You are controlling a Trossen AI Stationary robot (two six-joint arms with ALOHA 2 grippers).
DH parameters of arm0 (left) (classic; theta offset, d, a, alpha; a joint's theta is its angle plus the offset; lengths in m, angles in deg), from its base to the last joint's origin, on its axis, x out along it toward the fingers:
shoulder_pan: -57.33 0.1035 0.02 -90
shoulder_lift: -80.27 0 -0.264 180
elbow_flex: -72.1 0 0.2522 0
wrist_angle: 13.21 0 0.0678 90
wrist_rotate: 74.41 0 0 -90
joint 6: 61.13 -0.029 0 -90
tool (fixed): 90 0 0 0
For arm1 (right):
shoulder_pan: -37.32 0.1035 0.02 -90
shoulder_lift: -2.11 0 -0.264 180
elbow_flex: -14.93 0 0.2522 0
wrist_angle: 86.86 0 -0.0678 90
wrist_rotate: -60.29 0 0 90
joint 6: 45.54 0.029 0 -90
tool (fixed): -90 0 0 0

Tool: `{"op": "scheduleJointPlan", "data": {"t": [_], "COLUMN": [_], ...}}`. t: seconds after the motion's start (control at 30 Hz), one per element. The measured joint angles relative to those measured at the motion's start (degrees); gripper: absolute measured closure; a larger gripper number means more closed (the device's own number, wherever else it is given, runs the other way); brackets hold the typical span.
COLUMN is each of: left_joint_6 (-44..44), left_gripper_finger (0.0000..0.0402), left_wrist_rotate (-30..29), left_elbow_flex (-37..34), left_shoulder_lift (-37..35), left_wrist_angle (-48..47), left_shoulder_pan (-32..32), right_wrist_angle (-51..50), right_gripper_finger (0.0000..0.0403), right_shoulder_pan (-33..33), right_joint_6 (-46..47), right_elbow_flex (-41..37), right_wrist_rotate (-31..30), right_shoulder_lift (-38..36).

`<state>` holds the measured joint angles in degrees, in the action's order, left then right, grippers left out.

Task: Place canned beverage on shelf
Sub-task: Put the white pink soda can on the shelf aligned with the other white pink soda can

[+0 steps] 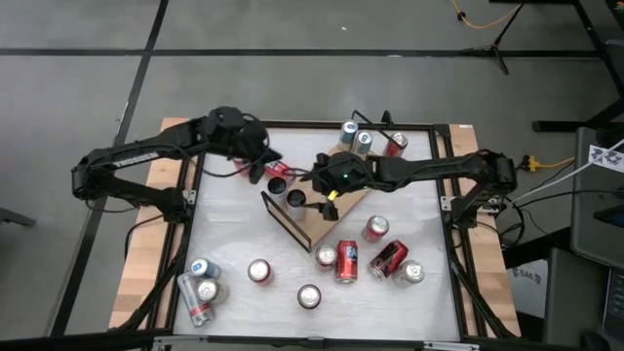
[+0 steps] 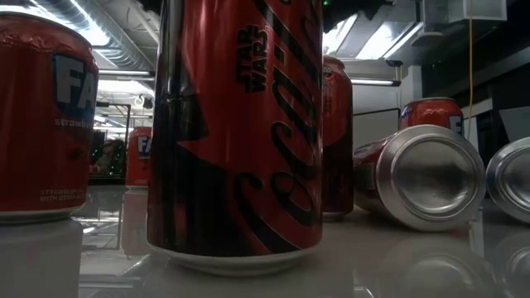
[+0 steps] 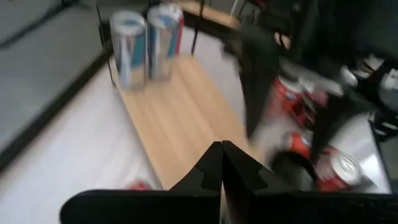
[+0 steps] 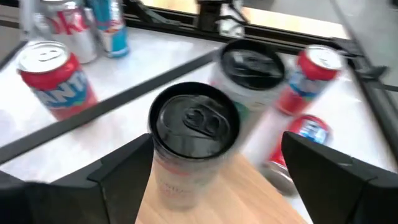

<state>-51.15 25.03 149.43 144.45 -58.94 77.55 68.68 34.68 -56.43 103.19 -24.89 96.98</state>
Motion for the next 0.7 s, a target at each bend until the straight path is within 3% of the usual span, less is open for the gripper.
{"op": "scheduleJointPlan", "data": {"t": [0.43, 0.7], "left_joint_6": [29.0, 33.3], "left_gripper_finger": [0.0401, 0.0402], "left_wrist_rotate": [-2.3, -7.7], "left_elbow_flex": [0.0, 0.0], "left_shoulder_lift": [-9.2, -9.0], "left_wrist_angle": [-29.1, -31.4], "left_shoulder_pan": [-15.2, -19.7], "right_wrist_angle": [-5.7, -7.7], "right_gripper_finger": [0.0061, 0.0061], "right_shoulder_pan": [0.0, 0.0], "right_joint_6": [-0.1, -4.7], "right_elbow_flex": [0.0, 0.0], "right_wrist_rotate": [-4.3, -4.4], "right_shoulder_lift": [-7.4, -6.1]}}
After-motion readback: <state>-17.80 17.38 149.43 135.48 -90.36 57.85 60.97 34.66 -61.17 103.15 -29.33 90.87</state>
